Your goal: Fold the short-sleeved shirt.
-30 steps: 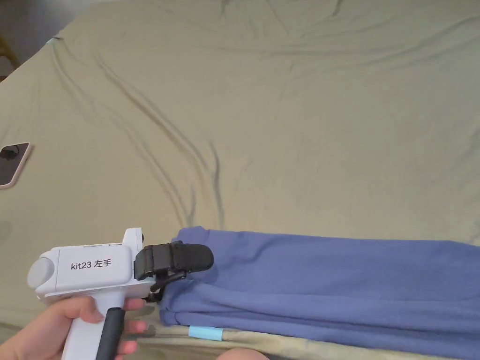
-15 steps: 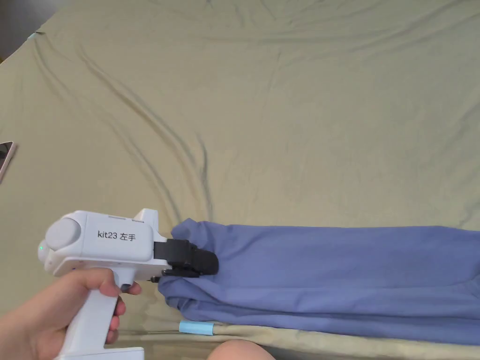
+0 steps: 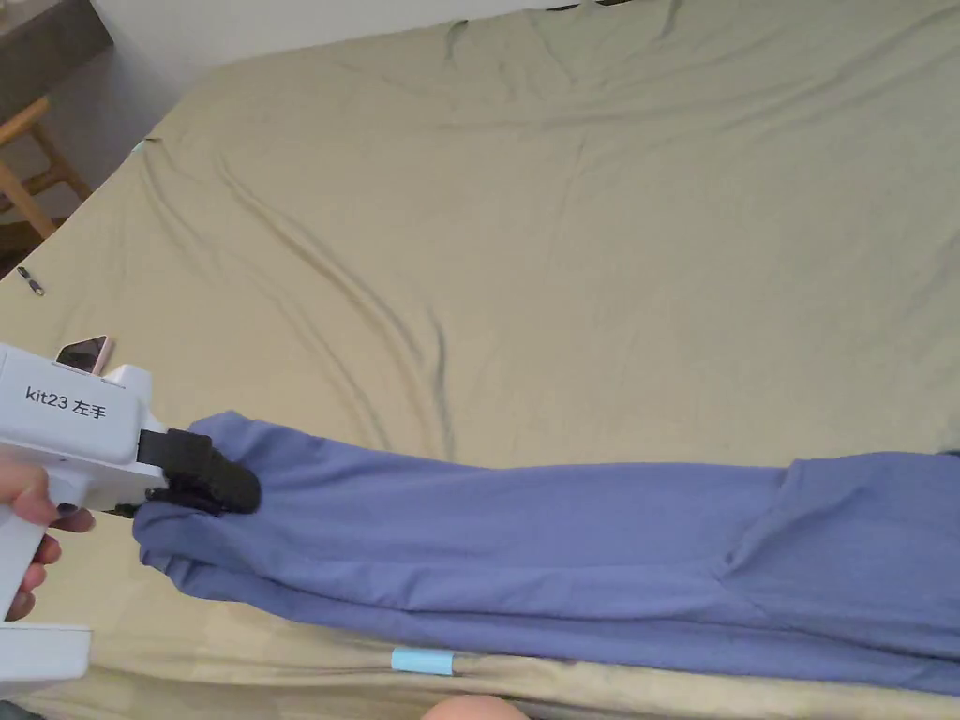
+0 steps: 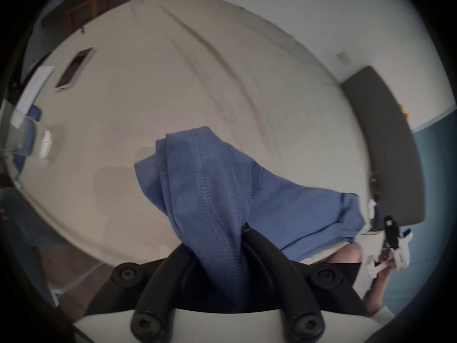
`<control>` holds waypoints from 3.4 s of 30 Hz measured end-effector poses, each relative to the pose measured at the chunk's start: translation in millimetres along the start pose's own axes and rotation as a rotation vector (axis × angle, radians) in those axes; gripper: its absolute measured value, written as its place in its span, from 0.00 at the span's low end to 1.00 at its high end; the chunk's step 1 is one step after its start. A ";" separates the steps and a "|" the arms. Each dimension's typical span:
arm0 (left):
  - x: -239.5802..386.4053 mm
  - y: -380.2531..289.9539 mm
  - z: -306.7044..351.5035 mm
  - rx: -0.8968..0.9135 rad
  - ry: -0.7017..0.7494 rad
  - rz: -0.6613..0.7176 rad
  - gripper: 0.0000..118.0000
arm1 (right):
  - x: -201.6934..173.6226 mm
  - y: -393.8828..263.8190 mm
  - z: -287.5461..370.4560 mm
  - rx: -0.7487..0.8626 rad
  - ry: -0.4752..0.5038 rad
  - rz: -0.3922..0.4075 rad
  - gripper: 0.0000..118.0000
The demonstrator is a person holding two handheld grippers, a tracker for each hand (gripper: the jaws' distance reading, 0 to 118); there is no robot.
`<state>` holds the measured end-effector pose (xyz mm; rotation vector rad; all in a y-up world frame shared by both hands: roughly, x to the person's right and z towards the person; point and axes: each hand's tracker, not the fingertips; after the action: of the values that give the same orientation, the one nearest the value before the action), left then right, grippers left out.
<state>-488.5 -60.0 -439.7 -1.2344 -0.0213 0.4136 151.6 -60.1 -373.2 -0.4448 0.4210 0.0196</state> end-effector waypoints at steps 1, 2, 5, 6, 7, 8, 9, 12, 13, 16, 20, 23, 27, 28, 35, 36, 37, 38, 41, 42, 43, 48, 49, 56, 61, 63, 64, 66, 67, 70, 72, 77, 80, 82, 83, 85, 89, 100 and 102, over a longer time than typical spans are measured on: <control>4.5 0.4 1.2 -0.013 0.035 0.007 0.05 | -2.0 -0.3 -2.2 -0.006 0.012 0.003 0.00; 16.9 -0.5 1.8 -0.024 0.050 -0.011 0.05 | -4.0 -1.2 -4.6 -0.014 0.023 0.004 0.00; 68.1 -1.5 1.5 -0.028 0.041 -0.107 0.05 | -12.0 -3.7 -10.9 -0.039 0.042 0.006 0.00; 81.1 -1.3 -1.4 -0.047 0.013 -0.113 0.05 | -14.8 -3.9 -12.6 -0.043 0.048 0.013 0.00; 100.2 -1.0 -7.6 -0.067 -0.022 -0.119 0.05 | -17.8 -3.5 -14.0 -0.047 0.057 0.022 0.00; 118.0 -0.9 -12.5 -0.055 -0.019 -0.126 0.05 | -21.0 -2.7 -15.6 -0.048 0.067 0.028 0.00; 134.4 -1.0 -19.7 -0.069 -0.002 -0.153 0.05 | -23.3 -2.2 -16.9 -0.049 0.076 0.032 0.00; 181.2 -6.8 -46.3 -0.072 0.011 -0.210 0.05 | -28.3 -2.0 -23.7 -0.072 0.101 0.040 0.00; 194.5 -9.4 -58.3 -0.078 -0.011 -0.187 0.05 | -29.1 -2.9 -25.6 -0.078 0.101 0.044 0.00; 229.8 -25.2 -92.4 -0.128 -0.040 -0.211 0.05 | -28.3 -5.0 -28.8 -0.096 0.102 0.053 0.00; 253.3 -37.9 -132.2 -0.174 -0.130 -0.119 0.19 | -27.6 -5.5 -28.8 -0.107 0.094 0.055 0.00; 271.1 -46.4 -143.1 -0.229 -0.195 -0.120 0.67 | 17.3 -16.3 -12.9 -0.126 0.076 0.016 0.00; 282.2 -45.9 -99.6 -0.106 -0.307 -0.236 0.60 | 31.3 -19.6 -11.7 -0.151 0.071 -0.014 0.00; 274.6 -44.9 -81.1 -0.040 -0.341 -0.223 0.44 | 32.0 -20.1 -11.5 -0.153 0.070 -0.014 0.00; 247.9 -72.2 -92.5 0.058 0.094 -0.345 0.00 | 16.1 -16.6 -3.2 -0.158 0.084 0.003 0.00; 246.7 -71.9 -109.3 0.030 0.100 -0.315 0.00 | 13.3 -15.9 -3.0 -0.158 0.084 0.006 0.00; 248.0 -75.8 -123.4 0.008 0.073 -0.297 0.00 | 11.7 -15.0 -3.6 -0.159 0.083 0.010 0.00; 255.2 -80.7 -134.9 0.006 0.055 -0.311 0.00 | 12.0 -13.6 -5.3 -0.158 0.080 0.012 0.00; 279.5 -94.5 -164.7 -0.022 0.018 -0.330 0.00 | 5.5 -10.6 -5.6 -0.163 0.073 0.017 0.00; 290.0 -101.6 -171.8 -0.037 0.008 -0.358 0.00 | 7.0 -9.8 -6.7 -0.163 0.072 0.024 0.00; 302.1 -109.8 -176.8 -0.047 0.016 -0.401 0.00 | 4.5 -8.5 -6.7 -0.159 0.072 0.034 0.00; 309.5 -115.1 -157.6 -0.001 -0.030 -0.465 0.00 | -4.8 -7.9 -8.4 -0.157 0.099 0.052 0.00; 298.3 -107.9 -144.2 0.000 -0.092 -0.416 0.00 | -6.9 -8.7 -8.5 -0.162 0.103 0.057 0.00; 157.0 -72.4 -40.3 0.216 -0.356 -0.166 0.00 | -8.2 -22.1 4.5 -0.176 0.110 0.075 0.00; 38.9 -60.9 -64.9 0.126 -0.606 0.113 0.51 | 7.7 -33.6 21.8 -0.190 0.035 -0.037 0.00; 14.0 -68.1 -89.8 0.100 -0.646 0.180 0.93 | 13.4 -37.4 29.7 -0.194 -0.014 -0.048 0.00; 16.3 -72.2 -103.0 0.082 -0.660 0.170 0.98 | 16.5 -40.0 35.4 -0.197 -0.031 -0.050 0.00; 11.5 -74.1 -127.9 0.053 -0.716 0.180 0.98 | 22.7 -44.7 42.9 -0.205 -0.065 -0.070 0.00; 19.9 -73.1 -141.7 0.022 -0.721 0.186 0.98 | 26.4 -47.4 45.1 -0.218 -0.075 -0.087 0.00; 34.3 -70.5 -160.3 0.113 -0.935 0.139 0.96 | 36.0 -52.5 46.1 -0.239 -0.118 -0.117 0.00; 46.2 -63.2 -179.0 0.024 -0.911 0.220 0.94 | 40.1 -52.6 45.2 -0.236 -0.114 -0.127 0.00; 73.1 -65.3 -193.4 0.016 -0.755 0.030 0.06 | 45.9 -47.5 38.1 -0.227 -0.106 -0.117 0.00; 70.3 -58.2 -187.1 -0.071 -0.699 0.107 0.06 | 46.8 -47.8 40.5 -0.219 -0.095 -0.105 0.00; 77.0 -55.8 -165.8 -0.024 -0.687 0.000 0.06 | 48.0 -48.8 41.6 -0.221 -0.087 -0.103 0.00; 80.0 -54.3 -154.3 -0.017 -0.694 -0.007 0.06 | 48.9 -49.8 42.6 -0.222 -0.087 -0.100 0.00; 84.7 -48.6 -131.8 -0.009 -0.718 -0.011 0.05 | 51.0 -50.9 44.4 -0.224 -0.083 -0.097 0.00; 81.5 -29.2 -86.6 0.044 -0.641 -0.031 0.05 | 50.3 -47.6 43.8 -0.224 -0.070 -0.100 0.00; 88.8 1.0 -15.1 -0.056 -0.194 -0.062 0.05 | 43.9 -42.6 46.1 -0.184 0.024 -0.111 0.00; 128.2 3.1 -8.3 -0.050 -0.139 -0.119 0.05 | 45.9 -42.8 47.5 -0.182 0.040 -0.125 0.00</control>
<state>-368.8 -26.0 -471.7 -1.2454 -0.2237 0.3963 216.8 -82.1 -334.9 -0.6512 0.4323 -0.0724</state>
